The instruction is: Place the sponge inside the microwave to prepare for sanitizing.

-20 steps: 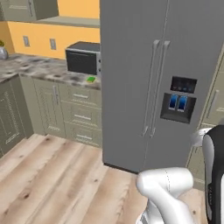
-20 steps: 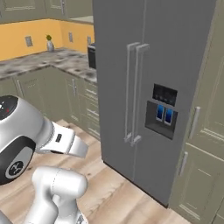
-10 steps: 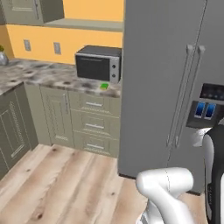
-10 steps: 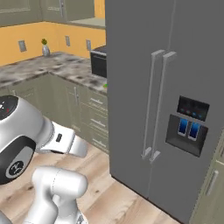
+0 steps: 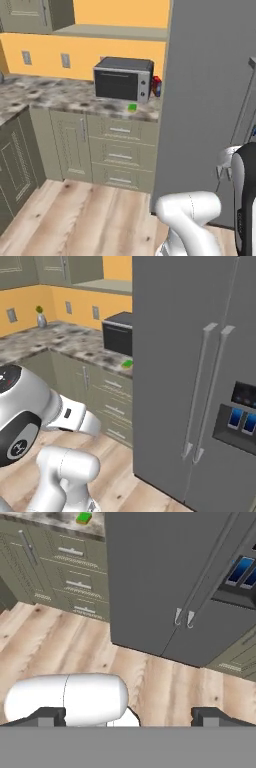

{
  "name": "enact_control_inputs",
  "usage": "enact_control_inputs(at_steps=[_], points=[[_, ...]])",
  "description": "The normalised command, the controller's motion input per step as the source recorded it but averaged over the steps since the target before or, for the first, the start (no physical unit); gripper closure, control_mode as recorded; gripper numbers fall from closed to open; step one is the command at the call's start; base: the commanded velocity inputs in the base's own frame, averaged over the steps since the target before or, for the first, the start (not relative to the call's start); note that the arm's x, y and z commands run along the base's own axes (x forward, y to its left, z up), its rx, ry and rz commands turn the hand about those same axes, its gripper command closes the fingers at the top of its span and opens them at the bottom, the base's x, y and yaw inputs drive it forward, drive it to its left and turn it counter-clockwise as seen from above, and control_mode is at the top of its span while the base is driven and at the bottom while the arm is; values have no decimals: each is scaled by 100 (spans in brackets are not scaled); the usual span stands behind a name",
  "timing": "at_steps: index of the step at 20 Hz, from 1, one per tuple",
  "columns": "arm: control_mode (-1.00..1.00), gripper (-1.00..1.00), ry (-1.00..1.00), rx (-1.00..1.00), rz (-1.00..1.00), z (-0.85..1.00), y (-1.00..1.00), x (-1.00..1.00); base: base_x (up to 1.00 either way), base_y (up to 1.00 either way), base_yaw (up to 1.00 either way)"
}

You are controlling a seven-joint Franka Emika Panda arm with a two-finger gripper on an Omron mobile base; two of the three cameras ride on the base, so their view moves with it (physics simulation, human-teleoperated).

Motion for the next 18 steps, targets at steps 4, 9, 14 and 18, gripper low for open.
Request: enact_control_inputs(at_steps=[4,9,14,18], points=[[100,-100,0,0,0,0,0,0,64,53,-20],[100,-100,0,0,0,0,0,0,65,51,-23],[100,-100,0,0,0,0,0,0,57,52,-28],[100,-100,0,0,0,0,0,0,56,58,-22]])
